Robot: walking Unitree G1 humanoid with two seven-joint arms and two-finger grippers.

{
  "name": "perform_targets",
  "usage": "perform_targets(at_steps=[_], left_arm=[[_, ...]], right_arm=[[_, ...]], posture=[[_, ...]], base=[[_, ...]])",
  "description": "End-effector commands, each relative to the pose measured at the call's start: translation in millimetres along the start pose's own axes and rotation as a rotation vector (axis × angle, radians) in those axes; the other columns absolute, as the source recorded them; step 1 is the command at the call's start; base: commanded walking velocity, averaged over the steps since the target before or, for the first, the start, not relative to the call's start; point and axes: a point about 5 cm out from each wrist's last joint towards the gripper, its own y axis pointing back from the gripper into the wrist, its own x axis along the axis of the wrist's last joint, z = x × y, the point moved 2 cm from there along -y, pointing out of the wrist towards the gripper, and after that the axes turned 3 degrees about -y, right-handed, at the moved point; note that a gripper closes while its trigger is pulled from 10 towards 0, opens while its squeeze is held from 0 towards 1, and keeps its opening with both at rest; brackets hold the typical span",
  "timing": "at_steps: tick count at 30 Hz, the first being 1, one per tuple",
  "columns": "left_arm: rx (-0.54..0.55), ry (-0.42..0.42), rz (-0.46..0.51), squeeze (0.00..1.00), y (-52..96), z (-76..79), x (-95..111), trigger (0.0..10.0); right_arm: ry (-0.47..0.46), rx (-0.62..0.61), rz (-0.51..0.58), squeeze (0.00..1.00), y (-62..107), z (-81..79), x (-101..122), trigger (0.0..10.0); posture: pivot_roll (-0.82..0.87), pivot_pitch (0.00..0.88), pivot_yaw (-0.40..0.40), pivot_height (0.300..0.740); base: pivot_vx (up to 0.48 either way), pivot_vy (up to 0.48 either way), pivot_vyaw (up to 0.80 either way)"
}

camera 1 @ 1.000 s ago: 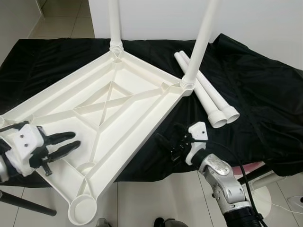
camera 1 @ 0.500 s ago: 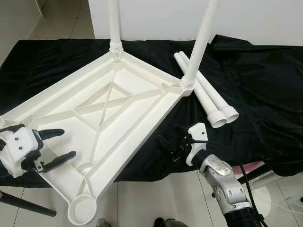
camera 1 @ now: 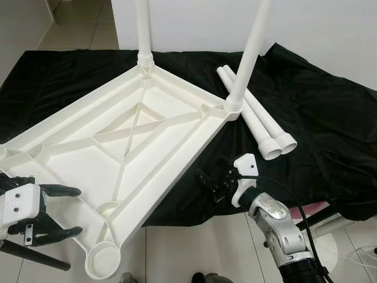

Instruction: Building children table

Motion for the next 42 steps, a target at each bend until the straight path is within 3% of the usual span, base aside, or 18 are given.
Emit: perform_targets(at_steps=[1, 7, 12, 14, 19, 24, 25, 42], left_arm=[[-0.005, 0.010, -0.039, 0.00, -5.0, 2.0, -8.4, 10.0], [0.070, 0.001, -0.085, 0.00, -19.9, -17.8, -18.8, 10.0], [0.074, 0.016, -0.131, 0.00, -24.8, -22.3, -25.5, 10.0], [0.120, 0.027, -0.199, 0.00, -34.0, -34.2, -35.7, 10.0], [0.114, 0.018, -0.244, 0.00, -39.2, -38.4, -42.3, 10.0], [0.094, 0.080, -0.287, 0.00, -43.1, -43.5, -49.6, 10.0], [0.076, 0.132, -0.291, 0.00, -42.8, -45.0, -51.8, 0.0], [0.095, 0.152, -0.285, 0.00, -41.8, -50.7, -52.8, 0.0]], right_arm=[[0.005, 0.005, -0.011, 0.00, -0.6, -1.4, -2.8, 10.0], [0.009, 0.000, -0.010, 0.00, -0.5, -1.5, -2.2, 10.0], [0.009, -0.007, -0.009, 0.00, 0.4, -1.3, -1.8, 10.0], [0.010, -0.020, -0.010, 0.00, 1.8, -0.2, -2.2, 10.0], [0.012, -0.029, -0.009, 0.00, 2.3, 0.5, -2.0, 10.0], [0.018, -0.036, -0.012, 0.00, 2.3, 1.5, -1.6, 10.0], [0.022, -0.042, -0.013, 0.00, 3.0, 2.9, -1.3, 10.0], [0.023, -0.050, -0.020, 0.00, 4.5, 2.3, -2.9, 10.0]], posture=[[0.05, 0.115, -0.037, 0.740], [0.04, 0.122, -0.031, 0.740], [0.03, 0.128, -0.026, 0.740], [0.02, 0.135, -0.019, 0.740], [0.01, 0.139, -0.014, 0.740], [0.01, 0.145, -0.010, 0.740], [0.01, 0.145, -0.010, 0.740], [0.01, 0.155, -0.012, 0.740]], base=[[0.000, 0.000, 0.00], [0.000, 0.000, 0.00], [0.000, 0.000, 0.00], [0.000, 0.000, 0.00], [0.000, 0.000, 0.00], [0.000, 0.000, 0.00], [0.000, 0.000, 0.00], [0.000, 0.000, 0.00]])
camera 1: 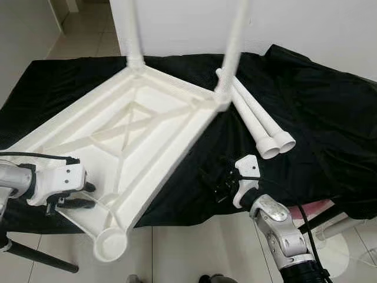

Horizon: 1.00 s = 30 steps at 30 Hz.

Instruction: Building children table

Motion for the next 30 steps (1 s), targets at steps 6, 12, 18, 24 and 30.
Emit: perform_targets(at_steps=[6, 12, 18, 24, 30], left_arm=[[0.153, 0.066, 0.048, 0.00, -15.6, 1.6, -1.9, 0.0], [0.150, -0.010, 0.159, 0.00, -28.9, 4.9, 23.2, 10.0], [0.032, 0.028, 0.348, 1.00, -48.2, 18.1, 62.7, 10.0], [0.029, -0.006, 0.418, 0.00, -54.7, 22.2, 86.1, 10.0], [0.053, 0.016, 0.471, 0.00, -53.2, 22.2, 106.4, 10.0]], right_arm=[[0.004, -0.004, -0.020, 0.00, 0.2, -0.2, -3.5, 10.0], [0.003, -0.008, -0.022, 0.00, -0.2, 0.0, -4.2, 10.0], [0.001, -0.010, -0.017, 0.00, -2.5, -0.6, -3.4, 10.0], [0.000, -0.010, -0.017, 0.00, -3.5, -1.5, -3.9, 10.0], [-0.005, -0.013, -0.010, 0.00, -5.3, -3.1, -3.6, 10.0]], posture=[[0.01, 0.154, -0.012, 0.740], [0.01, 0.150, -0.011, 0.740], [0.01, 0.145, -0.009, 0.740], [0.01, 0.140, -0.002, 0.740], [0.01, 0.138, 0.002, 0.740]], base=[[0.000, 0.000, 0.00], [0.000, 0.000, 0.00], [0.000, 0.000, 0.00], [0.000, 0.000, 0.00], [0.000, 0.000, 0.00]])
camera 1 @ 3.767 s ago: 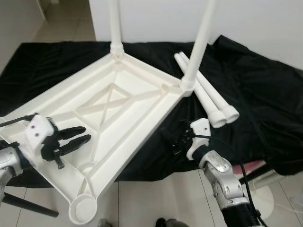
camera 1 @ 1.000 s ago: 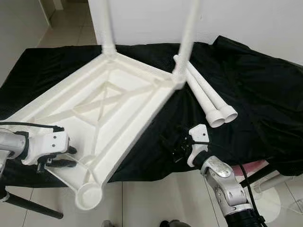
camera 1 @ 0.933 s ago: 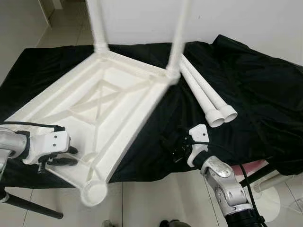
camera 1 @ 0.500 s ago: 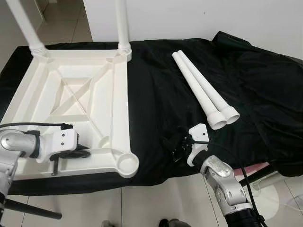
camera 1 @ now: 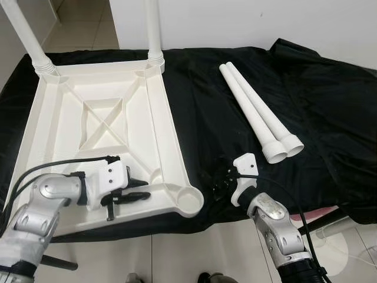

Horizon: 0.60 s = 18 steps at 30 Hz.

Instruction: Building children table

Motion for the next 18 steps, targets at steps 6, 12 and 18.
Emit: perform_targets(at_steps=[6, 12, 18], left_arm=[[0.093, 0.047, 0.066, 0.00, 11.1, -21.8, 15.1, 10.0], [0.300, 0.095, 0.094, 0.00, 32.1, -55.9, 22.3, 10.0], [0.483, 0.198, 0.135, 0.00, 40.9, -76.0, 21.6, 10.0]], right_arm=[[-0.002, -0.004, -0.012, 0.00, -2.1, -1.7, -4.7, 10.0], [-0.007, -0.004, 0.001, 0.00, -5.4, -2.2, -3.2, 10.0], [-0.031, -0.056, 0.048, 0.00, -8.0, 3.6, 4.2, 10.0]], posture=[[0.02, 0.132, 0.008, 0.740], [0.02, 0.123, 0.011, 0.740], [0.02, 0.123, 0.012, 0.740]], base=[[0.000, 0.000, 0.00], [0.000, 0.000, 0.00], [0.000, 0.000, 0.00]])
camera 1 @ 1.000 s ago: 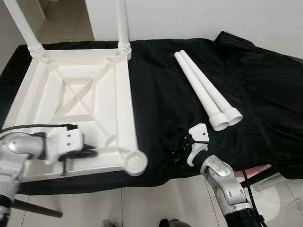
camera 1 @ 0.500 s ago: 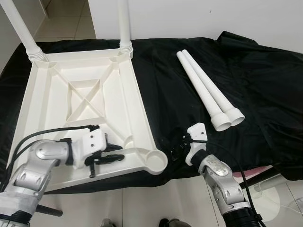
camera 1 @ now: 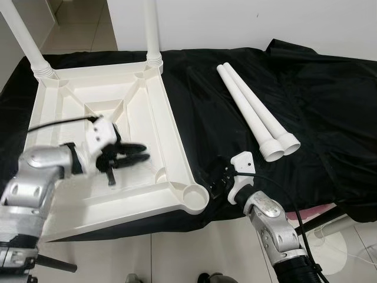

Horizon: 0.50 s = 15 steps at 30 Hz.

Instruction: Building children table

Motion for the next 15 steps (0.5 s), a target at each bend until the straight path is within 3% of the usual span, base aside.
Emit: perform_targets(at_steps=[1, 5, 9, 15], left_arm=[[0.263, 0.042, -0.009, 0.00, 2.5, -18.3, -5.1, 10.0], [0.398, 0.154, 0.032, 0.00, -12.3, -26.1, -12.0, 10.0], [0.432, 0.189, 0.051, 0.00, -18.3, -26.3, -13.7, 10.0], [0.570, 0.305, 0.096, 0.00, -43.7, -26.0, -22.7, 10.0]], right_arm=[[-0.008, -0.026, 0.000, 0.00, 0.7, 4.4, -1.8, 10.0], [-0.009, -0.167, 0.039, 0.00, -5.2, 20.5, 4.3, 10.0], [-0.016, -0.224, 0.055, 0.00, -6.8, 27.0, 7.6, 10.0], [-0.074, -0.411, 0.131, 0.00, -5.1, 49.3, 20.9, 10.0]], posture=[[0.02, 0.123, 0.012, 0.740], [0.03, 0.122, 0.008, 0.740], [0.03, 0.122, 0.008, 0.740], [0.01, 0.107, -0.003, 0.740]], base=[[0.000, 0.000, 0.00], [0.000, 0.000, 0.00], [0.000, 0.000, 0.00], [0.000, 0.000, 0.00]])
